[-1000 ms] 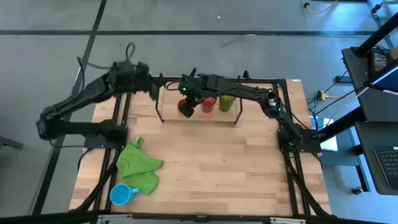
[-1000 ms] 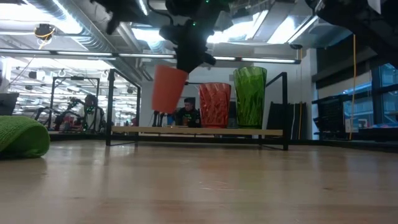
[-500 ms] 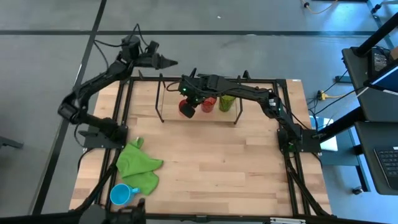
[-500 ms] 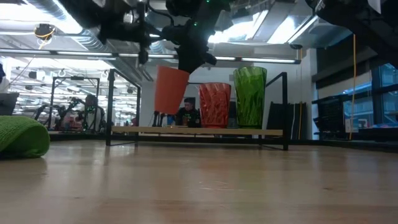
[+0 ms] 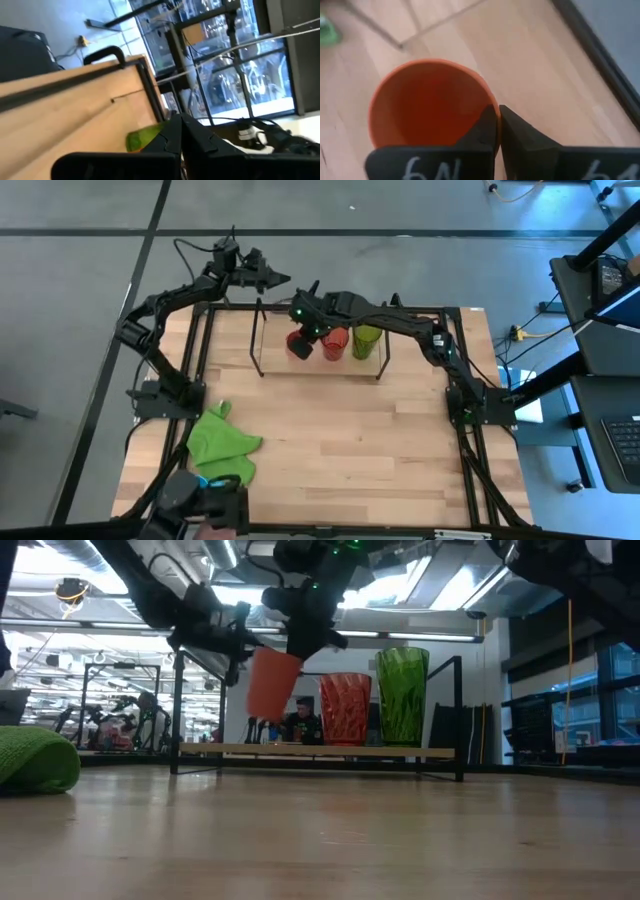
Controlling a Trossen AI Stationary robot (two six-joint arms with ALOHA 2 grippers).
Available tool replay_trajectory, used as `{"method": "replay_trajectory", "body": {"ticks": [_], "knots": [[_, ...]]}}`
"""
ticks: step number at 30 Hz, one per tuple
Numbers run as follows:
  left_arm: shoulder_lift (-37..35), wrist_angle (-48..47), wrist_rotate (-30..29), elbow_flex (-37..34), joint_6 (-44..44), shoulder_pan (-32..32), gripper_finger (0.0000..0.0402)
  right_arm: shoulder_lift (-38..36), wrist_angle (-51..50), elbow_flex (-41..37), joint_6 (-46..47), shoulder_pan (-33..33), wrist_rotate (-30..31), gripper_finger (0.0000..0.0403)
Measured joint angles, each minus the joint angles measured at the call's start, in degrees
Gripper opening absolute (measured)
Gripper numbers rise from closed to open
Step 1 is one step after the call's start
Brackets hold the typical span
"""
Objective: Stack small to large cups/mugs on shelf
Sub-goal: Put the orange cup on the shelf
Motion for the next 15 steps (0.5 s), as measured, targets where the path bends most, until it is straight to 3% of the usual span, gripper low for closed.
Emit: {"method": "replay_trajectory", "body": {"ticks": [3, 6, 12, 15], "knots": [[0.6, -4.9, -3.4, 1.0, 3.8, 0.5, 0.0, 0.0, 3.0, 0.0, 4.3, -1.8, -0.9, 0.001], [0.7, -16.9, -8.0, 5.0, 13.6, 0.9, 0.0, -0.1, 6.0, 0.0, 8.4, -3.4, -2.6, 0.001], [2.5, -46.1, -17.0, 21.9, 42.3, 0.0, 0.0, -0.1, 9.4, 0.0, 13.8, -4.8, -2.7, 0.001], [6.8, -52.7, -17.0, 28.3, 47.5, -2.2, 0.0, -0.1, 9.5, 0.0, 15.6, -5.2, -1.3, 0.001]]}}
